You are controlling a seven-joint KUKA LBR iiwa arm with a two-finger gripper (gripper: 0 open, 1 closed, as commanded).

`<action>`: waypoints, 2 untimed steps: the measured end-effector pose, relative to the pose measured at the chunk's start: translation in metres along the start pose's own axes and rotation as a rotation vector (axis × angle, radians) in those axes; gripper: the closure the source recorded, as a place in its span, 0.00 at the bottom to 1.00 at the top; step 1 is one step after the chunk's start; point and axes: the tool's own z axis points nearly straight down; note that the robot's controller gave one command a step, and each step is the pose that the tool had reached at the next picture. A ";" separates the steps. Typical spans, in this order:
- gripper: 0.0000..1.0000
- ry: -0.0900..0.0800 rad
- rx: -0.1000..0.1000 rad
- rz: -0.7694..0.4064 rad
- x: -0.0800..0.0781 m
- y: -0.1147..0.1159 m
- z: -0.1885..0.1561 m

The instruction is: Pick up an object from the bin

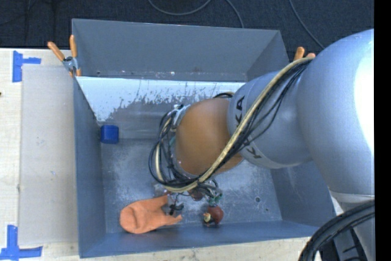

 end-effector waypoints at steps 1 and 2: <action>1.00 -0.001 -0.001 0.023 -0.006 0.004 0.000; 1.00 0.001 0.001 -0.018 -0.024 0.010 0.000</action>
Offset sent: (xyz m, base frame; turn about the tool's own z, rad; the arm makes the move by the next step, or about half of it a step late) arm 0.0222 0.0322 -0.0004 -0.0324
